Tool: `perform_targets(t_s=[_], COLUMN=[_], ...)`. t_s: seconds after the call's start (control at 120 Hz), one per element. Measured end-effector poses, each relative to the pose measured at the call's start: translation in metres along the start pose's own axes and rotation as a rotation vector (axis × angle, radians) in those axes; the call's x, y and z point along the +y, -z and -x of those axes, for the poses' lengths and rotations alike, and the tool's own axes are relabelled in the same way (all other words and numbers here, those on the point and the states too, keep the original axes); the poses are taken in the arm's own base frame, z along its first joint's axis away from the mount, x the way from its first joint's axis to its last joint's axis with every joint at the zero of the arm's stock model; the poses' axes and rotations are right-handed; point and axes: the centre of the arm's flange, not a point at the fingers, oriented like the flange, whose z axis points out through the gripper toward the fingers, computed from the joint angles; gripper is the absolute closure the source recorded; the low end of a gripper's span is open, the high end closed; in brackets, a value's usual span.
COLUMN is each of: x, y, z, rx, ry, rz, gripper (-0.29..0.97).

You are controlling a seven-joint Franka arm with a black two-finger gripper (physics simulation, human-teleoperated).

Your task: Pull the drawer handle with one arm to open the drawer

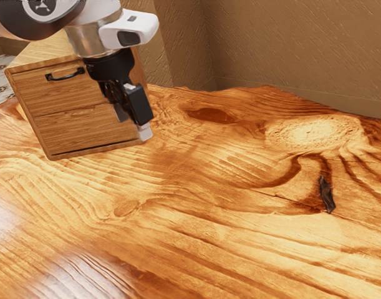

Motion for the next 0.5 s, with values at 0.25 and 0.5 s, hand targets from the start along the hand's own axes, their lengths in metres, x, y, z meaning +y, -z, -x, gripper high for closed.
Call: perform_targets(t_s=[0.25,0.5], x=[0.032,-0.06], y=[0.018,0.026], z=[0.005,0.043], rx=[0.031,0.026], ry=[-0.054,0.143], rz=[-0.036,-0.072], gripper=[0.0,0.0])
